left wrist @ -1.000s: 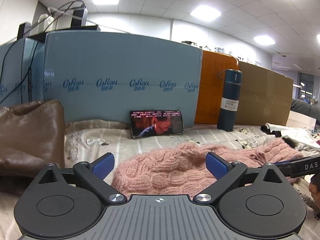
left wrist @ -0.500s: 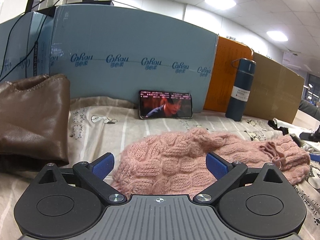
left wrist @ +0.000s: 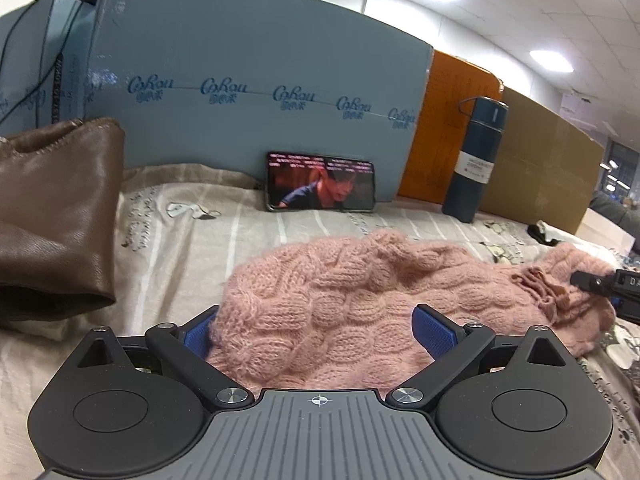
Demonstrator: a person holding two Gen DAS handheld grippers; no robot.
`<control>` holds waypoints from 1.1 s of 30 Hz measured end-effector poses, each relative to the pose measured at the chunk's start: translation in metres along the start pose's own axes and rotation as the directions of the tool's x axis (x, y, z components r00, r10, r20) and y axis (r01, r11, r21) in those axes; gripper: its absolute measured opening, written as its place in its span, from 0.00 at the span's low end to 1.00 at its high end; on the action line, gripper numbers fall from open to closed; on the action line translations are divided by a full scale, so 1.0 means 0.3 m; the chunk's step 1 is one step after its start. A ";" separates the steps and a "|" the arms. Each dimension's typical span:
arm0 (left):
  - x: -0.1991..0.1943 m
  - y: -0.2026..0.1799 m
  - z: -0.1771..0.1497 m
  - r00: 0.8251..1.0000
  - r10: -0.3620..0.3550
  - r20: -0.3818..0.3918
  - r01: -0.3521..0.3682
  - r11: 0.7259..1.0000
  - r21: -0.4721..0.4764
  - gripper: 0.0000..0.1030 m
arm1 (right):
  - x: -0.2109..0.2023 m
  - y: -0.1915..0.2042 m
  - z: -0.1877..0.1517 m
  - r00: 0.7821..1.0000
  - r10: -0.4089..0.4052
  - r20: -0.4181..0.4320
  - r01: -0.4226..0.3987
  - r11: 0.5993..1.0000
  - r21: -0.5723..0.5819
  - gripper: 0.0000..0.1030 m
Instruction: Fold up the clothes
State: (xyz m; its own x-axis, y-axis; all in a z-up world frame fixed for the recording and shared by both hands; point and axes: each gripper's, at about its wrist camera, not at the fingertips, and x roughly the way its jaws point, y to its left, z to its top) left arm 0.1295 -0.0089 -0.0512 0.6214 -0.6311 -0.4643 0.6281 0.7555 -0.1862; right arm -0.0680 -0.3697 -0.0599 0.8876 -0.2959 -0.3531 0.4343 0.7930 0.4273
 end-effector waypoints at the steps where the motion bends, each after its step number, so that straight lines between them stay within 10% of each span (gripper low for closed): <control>1: 0.000 -0.001 -0.001 1.000 -0.009 -0.002 0.009 1.000 -0.001 0.97 | -0.004 -0.001 0.005 1.000 -0.005 0.020 0.006 1.000 -0.002 0.27; 8: -0.034 0.001 0.002 0.994 -0.088 0.058 0.088 0.996 0.000 0.97 | -0.039 -0.043 0.060 0.985 -0.120 0.120 0.116 0.993 0.038 0.22; 13: -0.008 0.004 0.001 0.995 0.096 0.039 -0.097 0.995 0.012 0.97 | -0.046 -0.024 0.091 0.963 -0.211 0.167 0.219 0.975 -0.030 0.22; 19: 0.038 0.028 0.003 0.987 0.156 -0.041 -0.157 0.987 -0.025 0.97 | -0.073 0.159 0.075 0.967 -0.059 0.246 0.136 0.941 -0.311 0.26; 28: -0.006 0.035 0.010 0.992 0.120 0.040 -0.118 0.991 -0.055 0.97 | -0.114 0.512 -0.111 0.933 0.232 0.276 0.066 0.642 -0.764 0.26; 33: -0.066 0.059 0.022 0.980 0.135 0.149 -0.117 0.985 -0.127 0.97 | -0.113 0.625 -0.183 0.922 0.371 0.108 -0.138 0.577 -0.805 0.26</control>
State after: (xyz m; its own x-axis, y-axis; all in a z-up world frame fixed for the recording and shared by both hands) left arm 0.1314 0.0159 -0.0396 0.7632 -0.5424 -0.3512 0.4871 0.8401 -0.2388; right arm -0.0250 -0.1817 -0.0136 0.9963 -0.0365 -0.0772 0.0049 0.9271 -0.3747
